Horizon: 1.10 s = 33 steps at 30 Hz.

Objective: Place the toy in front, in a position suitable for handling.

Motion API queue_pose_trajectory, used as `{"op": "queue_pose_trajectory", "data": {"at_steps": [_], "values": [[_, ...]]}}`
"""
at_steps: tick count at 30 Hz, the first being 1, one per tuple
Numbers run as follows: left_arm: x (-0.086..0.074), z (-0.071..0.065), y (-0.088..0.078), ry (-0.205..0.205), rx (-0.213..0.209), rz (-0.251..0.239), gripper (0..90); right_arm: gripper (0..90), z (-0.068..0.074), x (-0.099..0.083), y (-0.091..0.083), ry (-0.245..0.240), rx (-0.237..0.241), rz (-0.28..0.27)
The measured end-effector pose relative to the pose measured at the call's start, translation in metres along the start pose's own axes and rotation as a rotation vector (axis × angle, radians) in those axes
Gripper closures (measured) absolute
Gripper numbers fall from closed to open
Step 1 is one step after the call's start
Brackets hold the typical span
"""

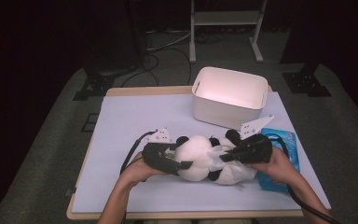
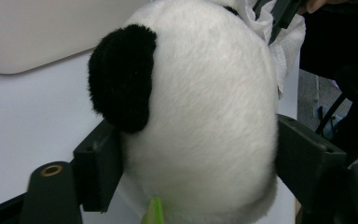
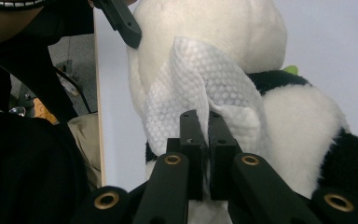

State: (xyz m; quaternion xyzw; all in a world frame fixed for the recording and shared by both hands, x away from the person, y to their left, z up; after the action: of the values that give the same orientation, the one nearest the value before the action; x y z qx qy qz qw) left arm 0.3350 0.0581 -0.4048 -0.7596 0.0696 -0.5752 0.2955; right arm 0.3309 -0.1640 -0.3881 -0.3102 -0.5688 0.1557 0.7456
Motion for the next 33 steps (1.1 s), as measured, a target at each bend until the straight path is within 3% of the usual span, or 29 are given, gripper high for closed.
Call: {"op": "queue_pose_trajectory", "data": {"at_steps": [7, 19, 20, 21, 25, 33], "values": [[0.000, -0.001, -0.003, 0.019, -0.034, -0.010, 18.7, 86.9, 0.000, -0.003, -0.004, -0.005, 0.003, 0.009], [-0.009, 0.006, -0.009, 0.009, -0.082, 0.002, 15.7, 86.8, -0.004, -0.011, -0.013, 0.012, -0.004, -0.003], [-0.010, 0.006, -0.008, 0.011, -0.100, 0.001, 17.0, 86.8, -0.005, -0.012, -0.014, 0.015, -0.001, -0.009], [-0.010, 0.004, -0.008, 0.014, -0.114, -0.009, 23.7, 86.8, -0.005, -0.012, -0.015, 0.018, -0.001, -0.011], [-0.006, 0.001, -0.008, 0.028, -0.107, -0.022, 30.4, 86.6, -0.007, -0.011, -0.017, 0.027, 0.000, -0.034], [0.000, -0.006, -0.010, 0.067, -0.092, -0.017, 32.0, 86.6, -0.003, 0.008, -0.015, 0.003, 0.013, -0.057]]}}
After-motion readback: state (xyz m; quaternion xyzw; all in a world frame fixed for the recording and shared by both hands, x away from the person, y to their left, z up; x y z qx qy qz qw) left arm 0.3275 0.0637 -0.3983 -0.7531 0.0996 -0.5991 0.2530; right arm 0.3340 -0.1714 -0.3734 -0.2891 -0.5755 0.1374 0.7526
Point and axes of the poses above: each handheld gripper's, and its own axes: y roughly forward along the jaws, x roughly out of its top, z roughly to its left, the point moved 6 cm from there along y, roughly forward along the jaws
